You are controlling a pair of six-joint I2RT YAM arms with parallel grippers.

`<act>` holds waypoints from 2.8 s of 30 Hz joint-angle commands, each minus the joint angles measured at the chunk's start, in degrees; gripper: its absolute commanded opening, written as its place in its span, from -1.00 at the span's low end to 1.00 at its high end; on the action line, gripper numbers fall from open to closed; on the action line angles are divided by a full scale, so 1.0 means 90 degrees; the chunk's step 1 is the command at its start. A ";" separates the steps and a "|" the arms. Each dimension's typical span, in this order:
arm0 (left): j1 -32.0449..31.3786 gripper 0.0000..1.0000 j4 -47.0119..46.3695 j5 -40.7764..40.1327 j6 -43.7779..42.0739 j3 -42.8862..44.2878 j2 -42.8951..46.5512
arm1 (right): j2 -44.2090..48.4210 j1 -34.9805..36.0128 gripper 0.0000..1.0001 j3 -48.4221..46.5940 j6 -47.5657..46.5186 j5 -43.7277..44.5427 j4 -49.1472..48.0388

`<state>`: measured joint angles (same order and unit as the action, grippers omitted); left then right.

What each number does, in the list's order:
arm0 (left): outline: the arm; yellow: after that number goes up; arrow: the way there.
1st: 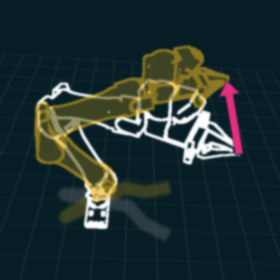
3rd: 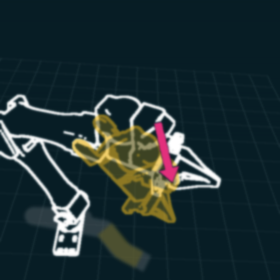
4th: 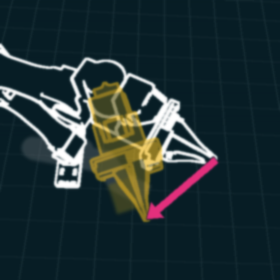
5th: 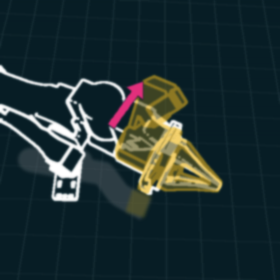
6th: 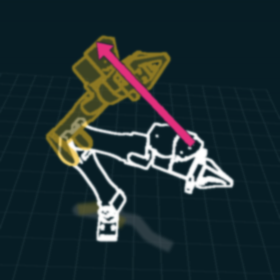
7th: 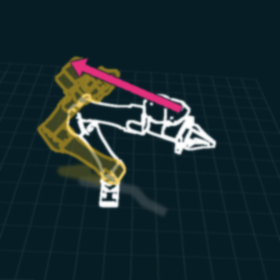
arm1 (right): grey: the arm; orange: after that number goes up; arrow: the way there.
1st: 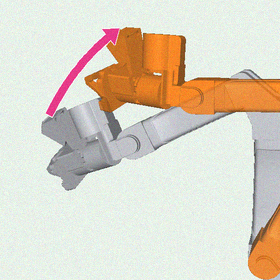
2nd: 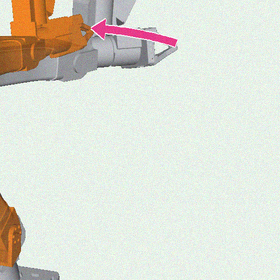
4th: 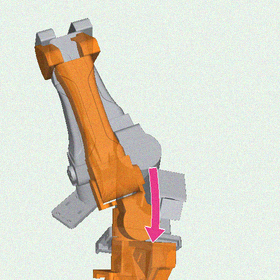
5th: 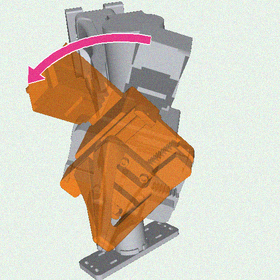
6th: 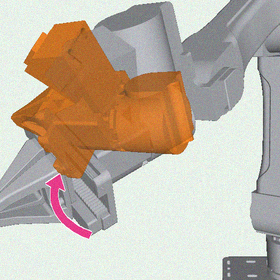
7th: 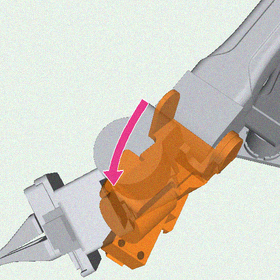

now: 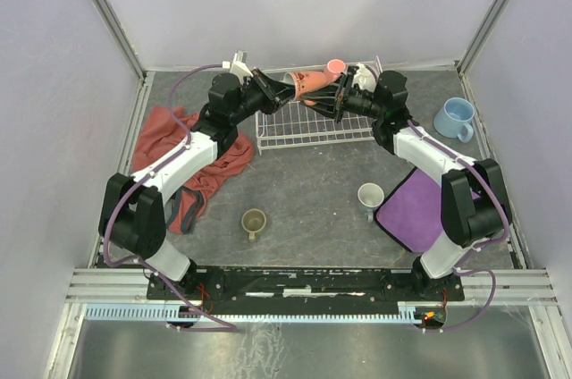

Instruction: Load the cups into the dish rack

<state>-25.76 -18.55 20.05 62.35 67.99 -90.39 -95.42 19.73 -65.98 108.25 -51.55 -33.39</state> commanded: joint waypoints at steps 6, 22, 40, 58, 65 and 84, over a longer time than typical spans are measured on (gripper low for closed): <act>0.0195 -0.37 -0.0171 0.0379 -0.0340 -0.0206 0.0706 | -0.0269 0.0208 -0.99 -0.1351 -0.2036 0.0368 0.2430; 0.0964 0.13 0.2388 0.0140 -0.1724 0.0363 0.0480 | -0.1742 0.0202 -0.99 -0.4499 -0.5336 0.1697 0.5927; 0.1024 0.11 0.6359 -0.2243 -0.4707 0.4490 -0.2426 | -0.3008 0.0214 -0.99 -0.7242 -0.7671 0.3666 0.8497; 0.0939 -0.27 0.6682 -0.2783 -0.5137 0.5548 -0.3548 | -0.3344 0.0211 -0.99 -0.7767 -0.8088 0.4120 0.8929; 0.0914 -0.72 0.6833 -0.2828 -0.5144 0.5688 -0.3785 | -0.3389 0.0210 -0.99 -0.7859 -0.8240 0.4284 0.9043; 0.0825 -0.95 0.7031 -0.2136 -0.4189 0.4012 -0.2611 | -0.3380 0.0241 -0.99 -0.7662 -0.9154 0.5210 0.9295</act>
<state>-18.00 38.70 -2.26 23.31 108.20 -118.10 -126.61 21.58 -133.08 28.77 -7.16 52.31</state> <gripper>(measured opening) 0.055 0.231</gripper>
